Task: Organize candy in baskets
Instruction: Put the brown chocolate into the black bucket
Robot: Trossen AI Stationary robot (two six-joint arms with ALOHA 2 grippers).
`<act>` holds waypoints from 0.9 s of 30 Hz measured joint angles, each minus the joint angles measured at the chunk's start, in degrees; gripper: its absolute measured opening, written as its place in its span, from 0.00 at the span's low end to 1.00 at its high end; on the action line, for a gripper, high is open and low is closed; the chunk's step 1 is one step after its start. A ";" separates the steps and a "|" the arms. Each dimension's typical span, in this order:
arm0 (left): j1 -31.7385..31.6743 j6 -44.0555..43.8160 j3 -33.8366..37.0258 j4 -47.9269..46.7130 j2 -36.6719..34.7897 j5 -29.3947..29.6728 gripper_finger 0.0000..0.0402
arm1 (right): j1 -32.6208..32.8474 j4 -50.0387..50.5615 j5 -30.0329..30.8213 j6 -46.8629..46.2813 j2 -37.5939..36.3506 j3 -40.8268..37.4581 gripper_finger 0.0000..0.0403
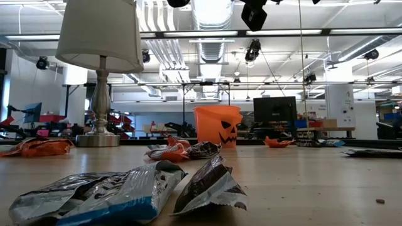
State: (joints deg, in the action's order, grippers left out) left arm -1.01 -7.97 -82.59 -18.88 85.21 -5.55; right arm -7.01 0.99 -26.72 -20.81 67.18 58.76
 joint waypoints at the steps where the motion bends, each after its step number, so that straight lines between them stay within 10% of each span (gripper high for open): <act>1: -0.01 0.00 0.00 0.27 0.00 0.00 0.00 | -0.02 -0.11 0.65 0.03 0.00 0.00 0.39; 16: -0.71 0.66 0.00 4.94 0.11 -0.08 0.00 | -0.04 -1.76 5.73 0.69 0.10 0.11 0.04; 27: -0.78 0.41 -0.15 5.25 0.08 -0.05 0.00 | -0.02 1.68 5.54 3.71 0.13 3.27 0.02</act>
State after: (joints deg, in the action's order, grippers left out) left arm -1.78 -7.56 -82.74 -13.63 85.29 -5.61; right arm -7.03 2.67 -21.18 -17.11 67.31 62.04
